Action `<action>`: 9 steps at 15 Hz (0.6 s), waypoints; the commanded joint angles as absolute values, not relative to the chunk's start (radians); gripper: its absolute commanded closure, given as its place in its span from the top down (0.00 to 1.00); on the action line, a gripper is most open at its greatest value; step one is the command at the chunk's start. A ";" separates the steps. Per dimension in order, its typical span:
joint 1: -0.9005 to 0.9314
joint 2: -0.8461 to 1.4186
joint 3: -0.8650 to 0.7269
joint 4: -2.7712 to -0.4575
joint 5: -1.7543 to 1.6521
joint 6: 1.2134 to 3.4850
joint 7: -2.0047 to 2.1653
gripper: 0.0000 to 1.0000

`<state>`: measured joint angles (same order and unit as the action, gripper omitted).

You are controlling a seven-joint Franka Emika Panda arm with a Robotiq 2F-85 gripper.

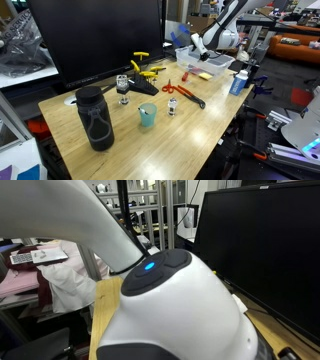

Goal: Move the object closest to the white bottle with the orange handle to the storage box

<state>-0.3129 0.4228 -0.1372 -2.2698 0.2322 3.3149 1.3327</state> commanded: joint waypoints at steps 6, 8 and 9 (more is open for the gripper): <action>-0.315 0.325 -0.128 -2.394 0.165 3.332 1.274 1.00; -0.322 0.315 -0.119 -2.405 0.153 3.333 1.259 1.00; -0.316 0.309 -0.124 -2.414 0.147 3.339 1.250 1.00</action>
